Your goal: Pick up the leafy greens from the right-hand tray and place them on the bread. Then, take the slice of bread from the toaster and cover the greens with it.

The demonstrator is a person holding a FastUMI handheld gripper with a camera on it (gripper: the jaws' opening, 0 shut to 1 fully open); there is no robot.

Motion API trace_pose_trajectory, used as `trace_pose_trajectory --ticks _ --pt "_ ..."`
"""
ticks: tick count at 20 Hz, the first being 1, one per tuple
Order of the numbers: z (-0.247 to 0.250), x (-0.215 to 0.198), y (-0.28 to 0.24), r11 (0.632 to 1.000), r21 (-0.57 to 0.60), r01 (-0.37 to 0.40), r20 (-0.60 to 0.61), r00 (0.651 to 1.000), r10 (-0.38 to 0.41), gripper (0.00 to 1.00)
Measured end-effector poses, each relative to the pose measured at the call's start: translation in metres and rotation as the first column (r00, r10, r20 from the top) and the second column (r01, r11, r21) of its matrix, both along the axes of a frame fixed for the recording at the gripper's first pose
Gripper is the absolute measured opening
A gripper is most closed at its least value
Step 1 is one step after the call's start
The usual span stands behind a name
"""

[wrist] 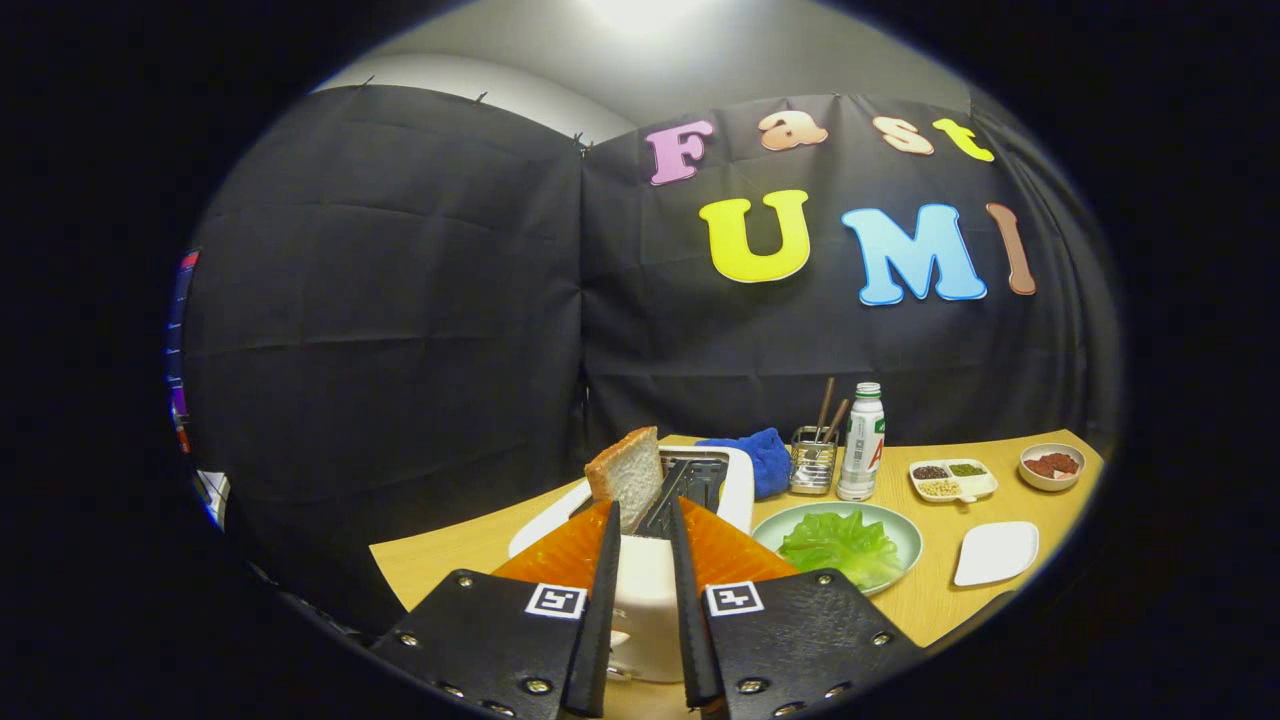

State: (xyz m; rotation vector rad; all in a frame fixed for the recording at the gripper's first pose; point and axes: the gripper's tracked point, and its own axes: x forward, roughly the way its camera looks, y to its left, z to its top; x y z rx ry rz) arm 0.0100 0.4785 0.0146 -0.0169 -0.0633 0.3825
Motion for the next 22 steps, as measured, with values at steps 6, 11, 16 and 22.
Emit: trace_pose_trajectory --ticks 6,11,16,22 --pt "-0.005 0.021 0.03 0.991 -0.11 0.071 0.032 0.997 -0.068 0.29" --pt "-0.007 0.039 0.036 0.983 -0.128 0.131 0.042 0.991 -0.126 0.29" --pt "-0.005 0.053 0.036 0.982 -0.116 0.148 0.01 0.989 -0.148 0.29" --pt "-0.003 0.062 0.03 0.983 -0.11 0.146 -0.003 0.989 -0.147 0.08"
